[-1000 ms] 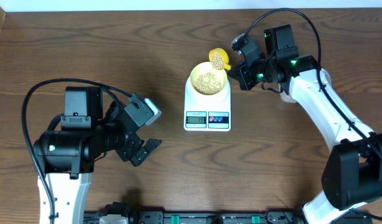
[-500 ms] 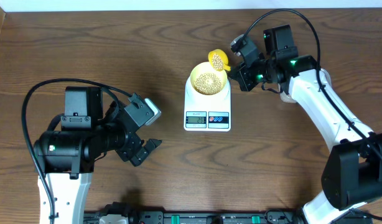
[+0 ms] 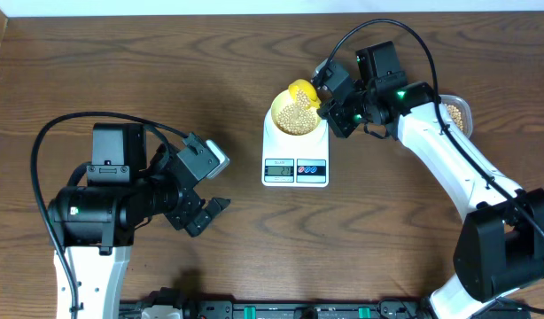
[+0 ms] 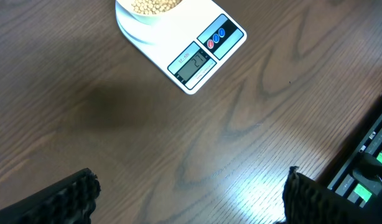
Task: Scoop item into bowl and weigh 50g on scale
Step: 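Tip the scoop over the yellow bowl to pour soybeans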
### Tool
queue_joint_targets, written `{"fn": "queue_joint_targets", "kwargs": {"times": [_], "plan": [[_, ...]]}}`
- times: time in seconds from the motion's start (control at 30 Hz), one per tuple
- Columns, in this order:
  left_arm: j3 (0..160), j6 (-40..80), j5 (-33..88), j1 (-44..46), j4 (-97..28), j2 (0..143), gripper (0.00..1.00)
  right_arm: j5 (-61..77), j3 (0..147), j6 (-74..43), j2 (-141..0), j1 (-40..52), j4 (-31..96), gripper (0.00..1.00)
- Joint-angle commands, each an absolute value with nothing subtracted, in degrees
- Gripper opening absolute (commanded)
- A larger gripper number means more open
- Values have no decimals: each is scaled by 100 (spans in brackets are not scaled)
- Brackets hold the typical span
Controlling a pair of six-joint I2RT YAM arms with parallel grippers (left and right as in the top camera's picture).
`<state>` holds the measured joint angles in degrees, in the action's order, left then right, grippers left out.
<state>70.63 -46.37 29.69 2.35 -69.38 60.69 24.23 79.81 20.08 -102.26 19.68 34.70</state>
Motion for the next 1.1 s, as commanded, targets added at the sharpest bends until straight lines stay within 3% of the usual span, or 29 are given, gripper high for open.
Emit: {"fn": "queue_joint_targets", "kwargs": {"times": [0.0,0.8,1.07], "plan": [[7072,-4665,3046,215,-6954,6062,96,2390,8099,2152,-10147,1999,3468,1],[7072,-4665,3046,215,-6954,6060,96,2362,8099,2346,-10147,2040,3470,1],[7072,-4665,3044,215,-6954,6062,96,1514,8099,2845,-10147,2412,3472,1]]}}
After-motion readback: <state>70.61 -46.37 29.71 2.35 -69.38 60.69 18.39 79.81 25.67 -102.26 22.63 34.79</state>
